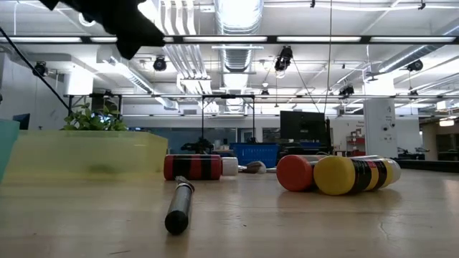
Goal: Pick & Place Paint Supplies
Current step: Put the highlighter brush into the blue bin
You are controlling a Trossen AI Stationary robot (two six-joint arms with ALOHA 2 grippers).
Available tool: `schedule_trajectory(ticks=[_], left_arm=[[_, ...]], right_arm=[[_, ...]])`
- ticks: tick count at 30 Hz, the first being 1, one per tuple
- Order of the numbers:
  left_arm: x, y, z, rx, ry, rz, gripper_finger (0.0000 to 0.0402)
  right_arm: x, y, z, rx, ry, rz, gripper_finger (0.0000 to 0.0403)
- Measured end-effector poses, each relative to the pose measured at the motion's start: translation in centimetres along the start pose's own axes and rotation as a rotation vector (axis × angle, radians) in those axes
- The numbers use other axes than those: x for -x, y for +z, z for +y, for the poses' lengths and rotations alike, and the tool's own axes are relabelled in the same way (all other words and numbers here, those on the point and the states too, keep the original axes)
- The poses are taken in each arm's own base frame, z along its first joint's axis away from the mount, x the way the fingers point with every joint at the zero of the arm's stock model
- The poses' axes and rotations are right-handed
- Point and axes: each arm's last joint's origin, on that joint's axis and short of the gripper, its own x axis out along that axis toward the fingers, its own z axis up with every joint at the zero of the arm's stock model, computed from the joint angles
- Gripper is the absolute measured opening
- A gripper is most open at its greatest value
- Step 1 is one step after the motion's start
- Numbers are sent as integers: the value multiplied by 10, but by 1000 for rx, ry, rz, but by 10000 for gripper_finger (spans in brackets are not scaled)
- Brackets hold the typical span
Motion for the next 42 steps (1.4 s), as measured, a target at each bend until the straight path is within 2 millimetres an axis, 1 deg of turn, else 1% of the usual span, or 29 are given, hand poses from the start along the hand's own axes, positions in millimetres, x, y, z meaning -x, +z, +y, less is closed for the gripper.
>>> schedule_trajectory(ticks=[3,7,10,14,18,20,22,26,28,30,37,42], left_arm=[[-5,12,-1,-27,26,-7,97],[-15,32,-5,-108,28,2,97],[-23,45,-5,-162,63,46,97],[-29,64,2,-167,114,85,97],[-28,80,12,-138,139,85,100],[-26,83,18,-112,154,97,111],[-24,83,24,-73,176,120,130],[-27,72,30,-10,169,225,184],[-34,66,29,-8,139,289,206],[-45,62,26,-12,96,320,219],[-82,48,15,-109,25,416,225],[-114,41,12,-223,-10,401,225]], right_arm=[[2,1,-1,3,5,-3,171],[4,1,-1,8,8,-3,171],[6,2,-2,9,14,-3,171],[7,2,-3,9,16,0,171],[9,1,-3,11,25,12,171],[10,1,-3,12,32,21,171],[10,0,-2,16,37,25,171],[12,0,-2,15,42,24,171],[13,0,-3,17,44,21,171],[14,1,-3,24,46,20,171],[15,1,-4,27,44,15,171],[15,1,-4,27,41,12,171]])
